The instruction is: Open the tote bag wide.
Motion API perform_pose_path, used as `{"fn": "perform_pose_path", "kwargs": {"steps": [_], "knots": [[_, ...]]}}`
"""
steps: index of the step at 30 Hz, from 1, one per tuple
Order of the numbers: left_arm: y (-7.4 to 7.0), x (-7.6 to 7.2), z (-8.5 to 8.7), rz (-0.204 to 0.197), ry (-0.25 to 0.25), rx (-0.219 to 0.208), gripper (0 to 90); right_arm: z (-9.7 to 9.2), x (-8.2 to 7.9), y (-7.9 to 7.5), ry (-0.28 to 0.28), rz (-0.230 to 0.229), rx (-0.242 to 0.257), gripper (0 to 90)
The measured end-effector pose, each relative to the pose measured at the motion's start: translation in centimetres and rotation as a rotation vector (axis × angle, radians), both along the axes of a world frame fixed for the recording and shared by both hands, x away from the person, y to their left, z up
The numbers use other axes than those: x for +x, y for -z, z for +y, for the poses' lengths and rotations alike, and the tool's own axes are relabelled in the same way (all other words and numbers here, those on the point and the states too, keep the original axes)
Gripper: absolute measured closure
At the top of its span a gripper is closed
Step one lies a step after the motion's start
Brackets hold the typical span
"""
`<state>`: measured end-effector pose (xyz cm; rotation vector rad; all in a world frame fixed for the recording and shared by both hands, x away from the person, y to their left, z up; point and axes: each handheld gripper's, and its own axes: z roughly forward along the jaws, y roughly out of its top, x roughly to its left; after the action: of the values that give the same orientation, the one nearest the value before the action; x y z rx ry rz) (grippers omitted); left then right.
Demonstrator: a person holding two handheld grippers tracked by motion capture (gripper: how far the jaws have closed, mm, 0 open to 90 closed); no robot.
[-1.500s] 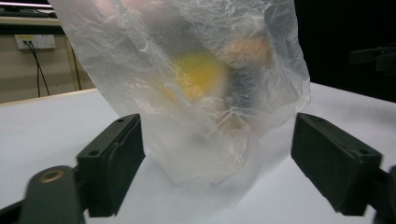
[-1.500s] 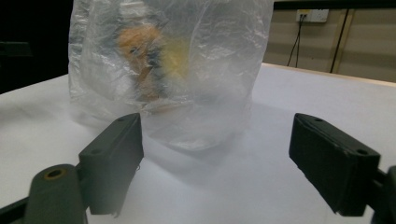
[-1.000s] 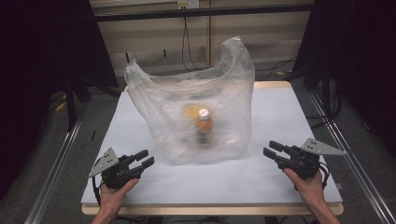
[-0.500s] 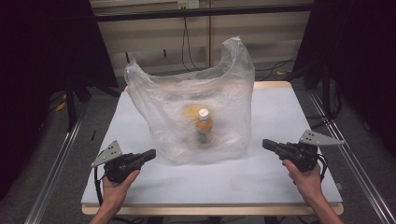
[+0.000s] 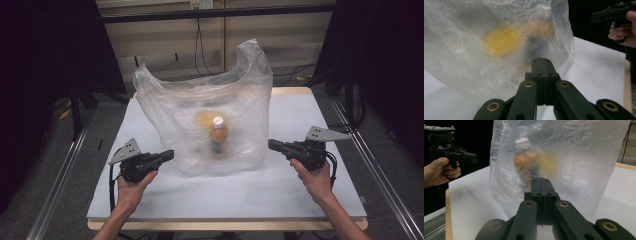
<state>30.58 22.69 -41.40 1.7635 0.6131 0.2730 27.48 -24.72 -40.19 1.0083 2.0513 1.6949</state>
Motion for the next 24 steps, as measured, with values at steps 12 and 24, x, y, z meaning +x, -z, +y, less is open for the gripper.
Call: {"fn": "perform_pose_path", "kwargs": {"steps": [12,24], "knots": [[-2.7,3.4,-1.9,-0.046,0.017,-0.021,90.0,2.2,2.6,-2.2,-0.030,-0.027,-0.020,90.0],[-6.7,7.7,-3.9,-0.076,0.001,-0.035,90.0,3.0,5.5,-3.6,-0.026,-0.041,-0.034,90.0]]}}
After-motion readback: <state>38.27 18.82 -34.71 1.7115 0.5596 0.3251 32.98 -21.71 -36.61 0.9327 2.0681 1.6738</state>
